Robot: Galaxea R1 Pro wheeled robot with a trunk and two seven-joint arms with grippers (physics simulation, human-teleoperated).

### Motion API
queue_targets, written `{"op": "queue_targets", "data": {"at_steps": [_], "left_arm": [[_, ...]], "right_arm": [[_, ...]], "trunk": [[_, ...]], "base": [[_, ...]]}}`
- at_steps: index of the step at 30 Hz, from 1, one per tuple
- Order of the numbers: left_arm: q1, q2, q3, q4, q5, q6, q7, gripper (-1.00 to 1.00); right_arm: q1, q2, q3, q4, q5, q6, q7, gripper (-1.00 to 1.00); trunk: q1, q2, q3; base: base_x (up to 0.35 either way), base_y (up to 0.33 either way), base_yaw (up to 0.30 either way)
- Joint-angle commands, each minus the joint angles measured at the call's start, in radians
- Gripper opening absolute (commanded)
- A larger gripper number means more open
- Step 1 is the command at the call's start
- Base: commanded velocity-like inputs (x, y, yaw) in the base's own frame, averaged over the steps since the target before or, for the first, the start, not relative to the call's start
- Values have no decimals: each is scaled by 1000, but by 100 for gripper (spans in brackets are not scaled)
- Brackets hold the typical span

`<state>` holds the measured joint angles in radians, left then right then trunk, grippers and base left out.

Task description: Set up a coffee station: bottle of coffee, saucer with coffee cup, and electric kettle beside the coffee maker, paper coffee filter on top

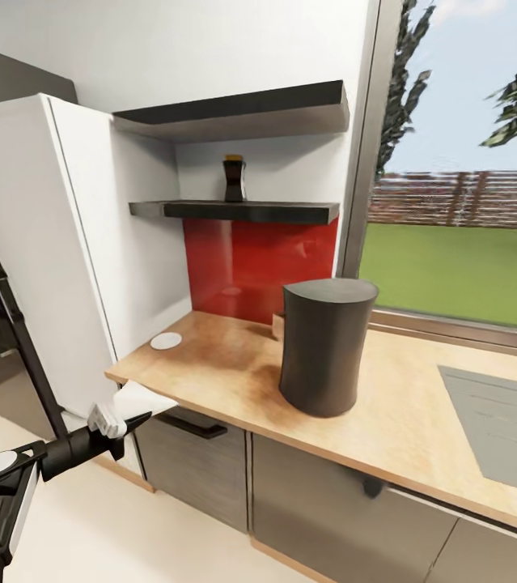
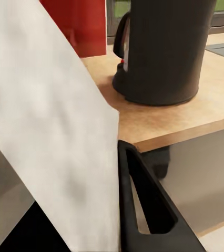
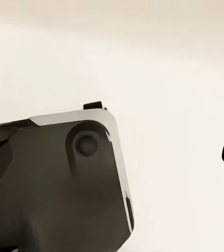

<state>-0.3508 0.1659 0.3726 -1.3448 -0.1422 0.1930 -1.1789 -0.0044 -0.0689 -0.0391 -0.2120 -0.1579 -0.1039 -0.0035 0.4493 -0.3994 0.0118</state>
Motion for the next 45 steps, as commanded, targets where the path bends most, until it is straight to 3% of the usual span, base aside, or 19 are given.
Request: {"op": "queue_targets", "data": {"at_steps": [1,16,37,45], "left_arm": [[-1,0,2,-1,-4,8,-6,-100],[-1,0,4,-1,-4,9,-10,-100],[-1,0,5,-10,-2,12,-13,-100],[-1,0,6,-15,-1,12,-13,-100]], "right_arm": [[0,0,-4,1,-5,-3,0,100],[0,0,-2,3,-4,-3,0,100],[0,0,-1,3,-3,-3,2,100],[0,0,-1,3,-3,-3,2,100]], "trunk": [[1,-1,0],[1,-1,0],[1,-1,12],[1,-1,16]], "base": [[194,290,0],[143,317,-23],[92,324,-237],[1,78,-246]]}}
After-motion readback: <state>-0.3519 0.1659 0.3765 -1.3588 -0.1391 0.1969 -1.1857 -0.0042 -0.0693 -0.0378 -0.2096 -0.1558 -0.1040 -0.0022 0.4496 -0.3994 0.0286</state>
